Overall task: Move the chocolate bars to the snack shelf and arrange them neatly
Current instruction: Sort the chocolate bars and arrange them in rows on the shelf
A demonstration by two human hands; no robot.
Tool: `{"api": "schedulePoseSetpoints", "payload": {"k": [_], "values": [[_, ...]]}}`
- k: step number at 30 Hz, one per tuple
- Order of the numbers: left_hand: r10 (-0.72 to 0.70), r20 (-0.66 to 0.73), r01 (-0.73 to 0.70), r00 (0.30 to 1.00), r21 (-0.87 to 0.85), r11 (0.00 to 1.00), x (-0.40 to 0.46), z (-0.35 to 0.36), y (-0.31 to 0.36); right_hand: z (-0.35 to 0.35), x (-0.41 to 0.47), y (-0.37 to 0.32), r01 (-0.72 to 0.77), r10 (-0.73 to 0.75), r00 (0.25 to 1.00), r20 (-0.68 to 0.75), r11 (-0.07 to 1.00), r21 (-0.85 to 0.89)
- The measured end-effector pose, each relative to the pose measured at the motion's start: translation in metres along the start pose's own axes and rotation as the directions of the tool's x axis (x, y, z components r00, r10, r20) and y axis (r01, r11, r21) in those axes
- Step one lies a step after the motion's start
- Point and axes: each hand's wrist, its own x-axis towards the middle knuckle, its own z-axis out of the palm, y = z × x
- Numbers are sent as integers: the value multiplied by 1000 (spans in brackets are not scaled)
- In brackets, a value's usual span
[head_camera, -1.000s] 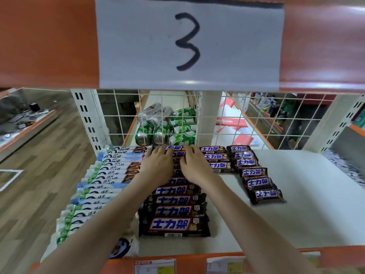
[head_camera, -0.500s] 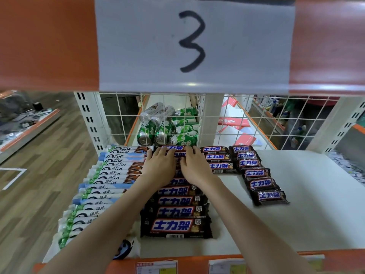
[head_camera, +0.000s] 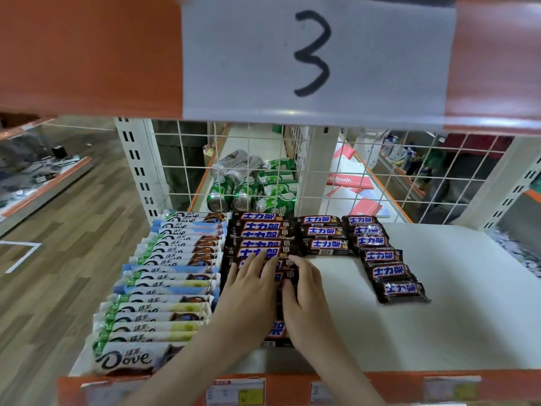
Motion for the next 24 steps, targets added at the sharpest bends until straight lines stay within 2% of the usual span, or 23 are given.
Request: {"api": "schedulePoseSetpoints", "payload": {"k": [3, 9, 11, 14, 17, 20, 24], "values": [[-13, 4, 13, 1000, 58, 998, -3, 9, 1, 6, 0, -4, -14, 18, 998, -60, 998, 53], [-23, 1, 23, 1000, 53, 998, -2, 11, 1, 11, -2, -4, 31, -31, 996, -79, 999, -7], [-13, -15, 13, 1000, -29, 999, -2, 6, 2, 10, -2, -4, 31, -32, 997, -66, 999, -23], [-10, -63, -6, 998, -251, 968, -1, -11, 2, 4, -1, -9, 20, -27, 998, -65, 995, -102], [0, -116, -35, 993, -303, 952, -6, -30, -6, 3, -3, -26, 93, -116, 986, -121, 979, -182], [-13, -147, -27, 989, -270, 963, -17, -41, -22, 16, -11, -48, 160, -163, 986, -41, 984, -78], [-117, -191, 74, 975, -220, 973, -37, -49, -54, 43, -23, -65, 179, -183, 980, 84, 983, 48]]}}
